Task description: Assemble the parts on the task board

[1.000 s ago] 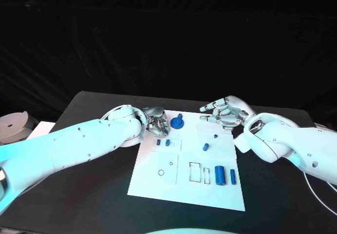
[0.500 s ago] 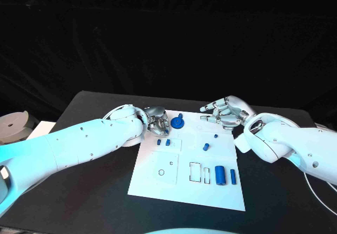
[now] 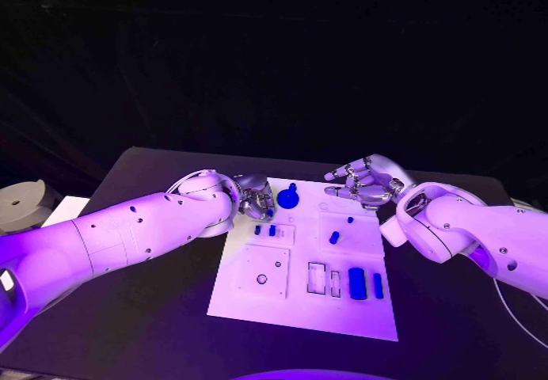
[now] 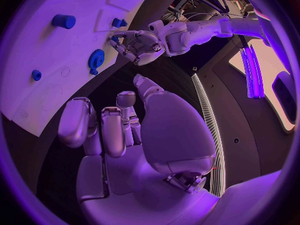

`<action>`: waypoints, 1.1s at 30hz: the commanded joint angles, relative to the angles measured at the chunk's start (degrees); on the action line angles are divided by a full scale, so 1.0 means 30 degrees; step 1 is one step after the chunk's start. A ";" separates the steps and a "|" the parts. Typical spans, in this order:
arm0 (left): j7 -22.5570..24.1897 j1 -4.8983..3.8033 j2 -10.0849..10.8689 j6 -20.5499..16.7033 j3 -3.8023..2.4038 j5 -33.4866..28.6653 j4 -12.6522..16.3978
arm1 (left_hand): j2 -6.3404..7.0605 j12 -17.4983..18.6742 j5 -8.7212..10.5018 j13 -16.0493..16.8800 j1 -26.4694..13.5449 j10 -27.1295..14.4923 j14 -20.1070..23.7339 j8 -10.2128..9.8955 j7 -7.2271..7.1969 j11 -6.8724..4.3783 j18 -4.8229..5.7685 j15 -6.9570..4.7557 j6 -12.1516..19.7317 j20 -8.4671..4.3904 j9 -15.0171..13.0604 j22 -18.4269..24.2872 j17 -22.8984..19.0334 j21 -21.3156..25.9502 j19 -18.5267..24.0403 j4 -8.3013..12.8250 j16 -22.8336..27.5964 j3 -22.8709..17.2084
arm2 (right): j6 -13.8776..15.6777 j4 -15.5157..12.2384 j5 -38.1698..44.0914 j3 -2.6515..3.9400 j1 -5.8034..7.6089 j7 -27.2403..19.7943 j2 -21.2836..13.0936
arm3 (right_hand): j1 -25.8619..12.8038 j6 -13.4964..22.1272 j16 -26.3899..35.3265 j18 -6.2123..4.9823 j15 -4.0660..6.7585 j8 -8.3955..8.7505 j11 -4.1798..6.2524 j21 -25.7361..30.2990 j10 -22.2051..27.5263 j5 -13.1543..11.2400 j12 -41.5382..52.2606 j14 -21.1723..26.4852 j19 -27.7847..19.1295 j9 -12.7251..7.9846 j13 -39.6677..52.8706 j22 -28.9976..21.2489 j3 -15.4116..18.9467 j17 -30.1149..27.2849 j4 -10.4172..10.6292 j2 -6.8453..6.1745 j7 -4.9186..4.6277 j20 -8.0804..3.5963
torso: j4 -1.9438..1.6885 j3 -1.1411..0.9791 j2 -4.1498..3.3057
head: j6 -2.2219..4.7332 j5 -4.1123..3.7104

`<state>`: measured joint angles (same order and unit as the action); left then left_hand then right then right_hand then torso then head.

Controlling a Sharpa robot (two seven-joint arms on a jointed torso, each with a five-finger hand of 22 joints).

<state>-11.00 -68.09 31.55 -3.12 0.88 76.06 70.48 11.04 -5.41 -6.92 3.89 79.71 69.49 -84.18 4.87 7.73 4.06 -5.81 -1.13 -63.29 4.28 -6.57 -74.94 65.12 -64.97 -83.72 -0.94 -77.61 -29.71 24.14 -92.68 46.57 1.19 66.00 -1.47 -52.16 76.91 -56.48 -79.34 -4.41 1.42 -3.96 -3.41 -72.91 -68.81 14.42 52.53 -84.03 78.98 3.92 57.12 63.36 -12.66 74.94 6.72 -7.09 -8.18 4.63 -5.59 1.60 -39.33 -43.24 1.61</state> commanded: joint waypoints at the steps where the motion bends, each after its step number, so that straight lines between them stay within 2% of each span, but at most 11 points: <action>1: -0.0006 0.0036 -0.0037 0.0439 0.0014 -0.0166 0.0002 | 0.0092 0.0231 -0.0023 -0.0025 -0.0199 -0.0245 -0.0465 -0.0388 -0.0050 0.0003 0.0263 0.0087 0.0605 0.0113 0.0182 -0.0014 -0.0079 0.0178 -0.0300 0.0043 0.0103 0.0095 | -0.0277 -0.0019 0.0183 0.0000 -0.0015 -0.0101 0.0007 | 0.0040 0.0054 0.0053 -0.0359 -0.0068 -0.0033 0.0053 0.0068 0.0137 0.0115 -0.0020 -0.0882 -0.0084 0.0020 -0.0017 -0.0017 0.0059 0.0634 -0.0046 0.0181 -0.0098 0.0001 | 0.0001 -0.0002 0.0001 | -0.0001 0.0001; 23: -0.0705 0.0035 0.0106 0.0215 0.0014 -0.0240 -0.0017 | 0.0388 0.0628 -0.0025 -0.0042 -0.0455 -0.0999 -0.0381 -0.0443 0.0075 0.0211 0.0103 0.0227 0.1444 0.0238 0.0600 0.0465 -0.0529 0.1067 -0.0123 0.0057 0.0231 0.0234 | -0.0301 0.0042 0.0229 -0.0005 -0.0055 -0.0004 0.0005 | 0.0040 0.0056 0.0107 -0.0371 -0.0068 -0.0034 0.0054 0.0112 0.0177 0.0116 -0.0089 -0.0867 -0.0105 0.0020 -0.0098 -0.0078 0.0067 0.0574 -0.0052 0.0175 -0.0097 0.0002 | 0.0003 0.0003 0.0003 | -0.0059 -0.0025; 25: -0.0695 0.0035 0.0175 0.0218 0.0014 -0.0241 0.0017 | 0.0470 0.0644 -0.0020 -0.0064 -0.0479 -0.1385 -0.0361 -0.0443 0.0024 0.0289 0.0027 0.0289 0.1615 0.0283 0.0697 0.0722 -0.0628 0.1516 -0.0029 0.0089 0.0260 0.0347 | -0.0396 0.0077 0.0329 -0.0005 -0.0057 0.0151 -0.0008 | 0.0033 0.0067 0.0154 -0.0387 -0.0071 -0.0028 0.0051 0.0169 0.0262 0.0111 -0.0222 -0.0852 -0.0139 0.0018 -0.0220 -0.0159 0.0078 0.0521 -0.0054 0.0158 -0.0099 0.0002 | 0.0005 0.0002 -0.0001 | -0.0072 -0.0041; 28: -0.0616 0.0034 0.0363 0.0081 0.0014 -0.0389 0.0127 | 0.0581 0.0630 -0.0034 -0.0095 -0.0440 -0.2478 -0.0328 -0.0486 -0.0399 0.0480 -0.0141 0.0445 0.2738 0.0406 0.0986 0.1329 -0.0818 0.2545 0.0165 0.0215 0.0290 0.0934 | -0.0595 0.0194 0.0740 -0.0007 -0.0059 0.0477 -0.0029 | 0.0020 0.0211 0.0651 -0.0575 -0.0108 0.0013 0.0011 0.0903 0.2109 0.0029 -0.3191 -0.0634 -0.0574 0.0003 -0.2814 -0.1155 0.0076 0.0022 -0.0026 0.0133 -0.0132 0.0035 | 0.0020 0.0010 0.0003 | -0.0059 -0.0064; 31: -0.0504 0.0033 0.0537 -0.0119 0.0012 -0.0615 0.0228 | 0.0306 0.0541 -0.0049 -0.0078 -0.0076 -0.4012 -0.0311 -0.0439 -0.0829 0.0766 -0.0209 0.0646 0.3955 0.0593 0.0961 0.1694 -0.0949 0.3108 0.0175 0.0348 0.0247 0.2262 | -0.0671 0.0287 0.1260 -0.0007 -0.0060 0.0681 -0.0053 | 0.0070 0.0266 0.1426 -0.0828 -0.0110 -0.0009 -0.0007 0.2014 0.2433 -0.0050 -0.4396 -0.0343 -0.1150 0.0014 -0.4040 -0.2599 -0.0009 -0.0733 0.0013 0.0103 -0.0156 0.0063 | 0.0009 0.0014 0.0005 | -0.0073 -0.0099; 33: -0.0409 0.0032 0.0692 -0.0247 0.0010 -0.0812 0.0314 | 0.0050 0.0538 -0.0095 -0.0084 0.0296 -0.4737 -0.0295 -0.0412 -0.0951 0.0898 -0.0224 0.0762 0.4267 0.0694 0.0952 0.1807 -0.1033 0.3261 0.0120 0.0354 0.0206 0.3176 | -0.0725 0.0361 0.1570 -0.0007 -0.0061 0.0807 -0.0071 | 0.0092 0.0215 0.1778 -0.0914 -0.0131 -0.0047 -0.0012 0.2426 0.2569 -0.0079 -0.5272 -0.0253 -0.1262 0.0027 -0.4942 -0.3074 -0.0102 -0.1043 0.0071 0.0077 -0.0157 0.0049 | 0.0002 0.0017 0.0012 | -0.0078 -0.0114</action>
<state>-11.85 -68.24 33.42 -3.59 0.71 74.77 71.48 11.26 -3.52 -6.92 3.53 80.06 55.94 -84.03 3.60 4.95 6.53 -5.82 0.88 -50.82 6.03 -3.68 -69.63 62.10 -55.34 -83.41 0.10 -76.99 -20.88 23.40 -91.71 48.27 1.18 65.87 -0.33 -52.35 76.91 -55.54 -74.31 -6.20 1.42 -3.95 -3.60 -66.02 -61.41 14.42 37.43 -84.03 75.39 3.92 43.03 54.57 -12.76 72.08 6.81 -7.09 -8.26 4.73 -5.56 1.62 -39.31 -43.45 1.35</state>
